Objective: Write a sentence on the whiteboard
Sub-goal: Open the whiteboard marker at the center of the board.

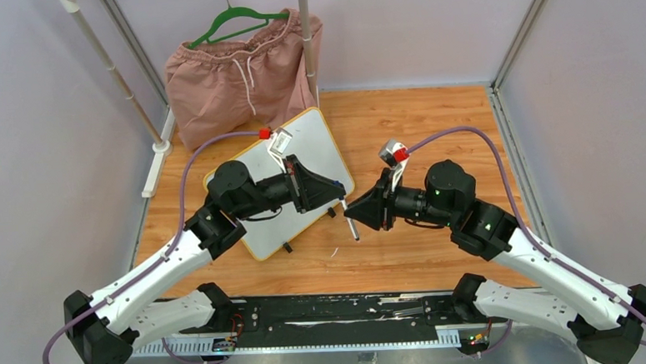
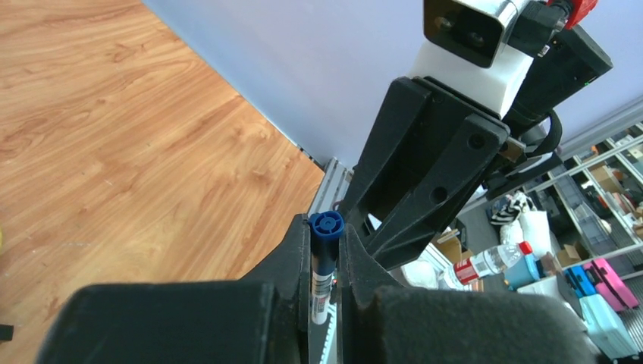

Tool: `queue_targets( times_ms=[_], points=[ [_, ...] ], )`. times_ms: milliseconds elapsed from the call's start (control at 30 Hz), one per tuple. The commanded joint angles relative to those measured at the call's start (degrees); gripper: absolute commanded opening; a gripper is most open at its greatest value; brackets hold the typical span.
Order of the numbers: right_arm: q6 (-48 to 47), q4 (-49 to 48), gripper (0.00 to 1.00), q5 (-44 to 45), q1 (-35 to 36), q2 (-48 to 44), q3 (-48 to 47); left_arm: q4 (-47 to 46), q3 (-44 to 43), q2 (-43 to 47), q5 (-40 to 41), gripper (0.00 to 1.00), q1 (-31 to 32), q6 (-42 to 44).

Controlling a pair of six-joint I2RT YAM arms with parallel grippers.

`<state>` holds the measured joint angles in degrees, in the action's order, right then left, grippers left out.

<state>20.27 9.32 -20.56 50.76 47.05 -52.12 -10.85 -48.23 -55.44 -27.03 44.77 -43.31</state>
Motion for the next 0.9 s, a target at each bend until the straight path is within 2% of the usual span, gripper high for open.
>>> queue_targets(
  times_ms=[0,100,200,300,400,500,633,700,867],
  points=[
    [-0.4,-0.9,0.41,0.7,0.8,-2.1,-1.1,-2.2,1.2,3.1,2.4,0.0,0.7,0.3],
    [0.3,-2.0,0.59,2.3,0.8,-4.3,-0.1,-3.7,2.3,5.5,7.5,0.0,0.7,-1.4],
    [1.0,-4.2,0.66,3.9,0.8,-6.5,0.9,-5.9,3.4,8.3,12.8,0.0,0.7,-4.1],
    [2.0,-10.7,0.67,5.5,0.8,-9.6,3.9,-10.4,5.7,11.5,20.2,0.0,0.7,-9.3],
    [4.1,-21.6,0.68,6.8,0.9,-11.8,8.3,-17.4,8.5,14.6,28.4,0.0,0.7,-15.4],
    [4.6,-30.6,0.66,5.4,1.0,-11.0,10.3,-18.9,8.5,16.6,34.7,0.0,0.7,-19.1],
    [4.6,-32.7,0.67,4.2,1.4,-6.7,6.8,-19.0,6.8,17.6,37.8,0.0,0.7,-22.2],
    [5.5,-37.0,0.66,4.6,2.1,-4.6,6.4,-19.3,6.3,17.7,38.4,0.0,0.7,-24.0],
    [2.4,-42.9,0.66,8.0,6.6,0.7,3.5,-19.7,5.6,17.7,39.1,0.0,0.7,-26.1]
  ],
)
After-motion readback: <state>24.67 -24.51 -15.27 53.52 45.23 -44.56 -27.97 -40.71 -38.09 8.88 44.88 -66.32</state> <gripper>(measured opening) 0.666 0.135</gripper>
